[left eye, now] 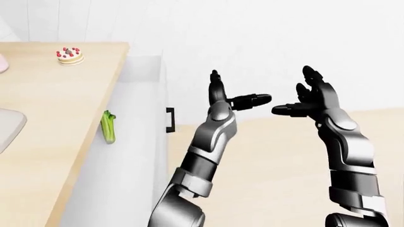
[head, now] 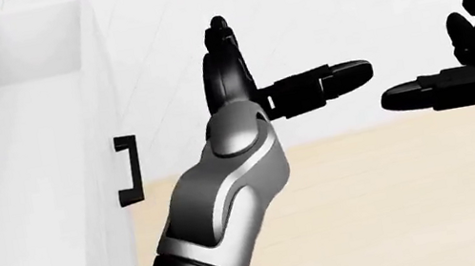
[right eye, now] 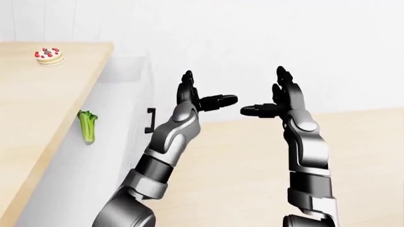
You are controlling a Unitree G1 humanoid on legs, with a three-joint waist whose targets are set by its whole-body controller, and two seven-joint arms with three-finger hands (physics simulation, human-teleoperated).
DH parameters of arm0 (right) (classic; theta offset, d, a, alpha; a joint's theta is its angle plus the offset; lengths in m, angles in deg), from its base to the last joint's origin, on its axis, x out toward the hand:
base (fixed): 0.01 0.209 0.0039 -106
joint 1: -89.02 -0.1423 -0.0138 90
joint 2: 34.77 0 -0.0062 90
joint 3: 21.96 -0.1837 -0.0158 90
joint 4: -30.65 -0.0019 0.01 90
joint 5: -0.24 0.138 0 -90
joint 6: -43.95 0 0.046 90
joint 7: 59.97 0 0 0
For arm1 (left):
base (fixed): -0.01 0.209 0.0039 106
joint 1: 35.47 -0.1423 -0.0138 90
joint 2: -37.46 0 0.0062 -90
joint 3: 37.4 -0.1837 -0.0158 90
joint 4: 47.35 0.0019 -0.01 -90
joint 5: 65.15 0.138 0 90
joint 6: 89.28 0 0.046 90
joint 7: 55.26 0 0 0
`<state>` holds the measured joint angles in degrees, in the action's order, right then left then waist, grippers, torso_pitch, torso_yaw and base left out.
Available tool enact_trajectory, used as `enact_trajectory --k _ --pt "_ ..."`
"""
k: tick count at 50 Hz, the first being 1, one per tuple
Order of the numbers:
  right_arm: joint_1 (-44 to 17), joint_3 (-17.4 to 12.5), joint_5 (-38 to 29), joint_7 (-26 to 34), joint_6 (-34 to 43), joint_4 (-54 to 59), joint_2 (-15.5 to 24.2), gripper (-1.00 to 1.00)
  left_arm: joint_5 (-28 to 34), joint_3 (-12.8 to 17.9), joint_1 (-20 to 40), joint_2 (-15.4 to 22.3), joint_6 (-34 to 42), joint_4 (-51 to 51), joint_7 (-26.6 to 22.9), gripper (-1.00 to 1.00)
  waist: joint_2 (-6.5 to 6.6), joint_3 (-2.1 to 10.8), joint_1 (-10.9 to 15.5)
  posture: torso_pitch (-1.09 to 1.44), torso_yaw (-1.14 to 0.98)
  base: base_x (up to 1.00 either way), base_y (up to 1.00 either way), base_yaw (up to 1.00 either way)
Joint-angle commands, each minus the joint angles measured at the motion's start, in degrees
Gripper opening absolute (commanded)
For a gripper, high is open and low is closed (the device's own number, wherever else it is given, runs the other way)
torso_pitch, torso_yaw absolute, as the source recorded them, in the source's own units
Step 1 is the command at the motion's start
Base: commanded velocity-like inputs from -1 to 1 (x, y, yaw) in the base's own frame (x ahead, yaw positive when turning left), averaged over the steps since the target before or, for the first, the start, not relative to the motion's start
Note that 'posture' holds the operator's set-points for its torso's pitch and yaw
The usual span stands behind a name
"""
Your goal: Close the right drawer.
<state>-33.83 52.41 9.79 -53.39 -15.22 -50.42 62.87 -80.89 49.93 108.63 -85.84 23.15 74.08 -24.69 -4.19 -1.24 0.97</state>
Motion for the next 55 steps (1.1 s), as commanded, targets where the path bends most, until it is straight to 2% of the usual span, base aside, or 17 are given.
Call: enact_trajectory --k 1,7,9,18,20,22,31,55 --pt "-1.7 -0.8 0.1 -0.2 -1.6 -2.2 1.0 1.00 -0.4 -0.1 1.9 -0.6 -2.5 -1.6 1.7 1.00 -0.46 1.59 0.0 0.00 0.00 0.00 0.00 0.00" --pt "-1.7 -0.8 0.1 -0.2 -1.4 -2.8 1.0 1.00 -2.5 0.6 1.8 -0.4 -6.0 3.6 2.4 1.00 -0.42 1.68 0.0 0.00 0.00 0.00 0.00 0.00" --pt "-1.4 -0.9 0.1 -0.1 -1.7 -2.6 0.9 1.00 -3.1 1.8 1.9 0.5 -8.3 7.0 4.2 1.00 -0.39 1.73 0.0 0.00 0.00 0.00 0.00 0.00" --pt "-2.1 -0.6 0.1 -0.1 -1.9 -1.9 1.0 1.00 -5.5 3.1 1.8 2.2 -14.0 15.4 5.3 1.00 -0.24 1.94 -0.1 0.00 0.00 0.00 0.00 0.00" --pt "-2.2 -0.5 0.1 -0.1 -1.9 -2.0 0.9 1.00 -5.3 3.5 2.1 2.7 -14.8 17.5 7.0 1.00 -0.17 1.94 -0.1 0.00 0.00 0.00 0.00 0.00" --pt "-2.3 -0.5 0.2 -0.1 -2.1 -1.8 0.9 1.00 -6.3 4.3 2.4 3.0 -16.1 20.2 5.9 1.00 -0.12 1.96 -0.1 0.00 0.00 0.00 0.00 0.00" --pt "-2.2 -0.6 0.4 -0.3 -2.1 -2.1 0.9 1.00 -7.8 5.9 1.9 4.1 -19.6 27.5 7.0 1.00 0.06 2.18 -0.1 0.00 0.00 0.00 0.00 0.00" --pt "-2.2 -0.1 -0.5 -0.3 -2.2 -2.2 0.4 1.00 -11.3 9.2 2.1 8.5 -22.2 36.5 6.5 1.00 0.79 2.35 -0.5 0.00 0.00 0.00 0.00 0.00"
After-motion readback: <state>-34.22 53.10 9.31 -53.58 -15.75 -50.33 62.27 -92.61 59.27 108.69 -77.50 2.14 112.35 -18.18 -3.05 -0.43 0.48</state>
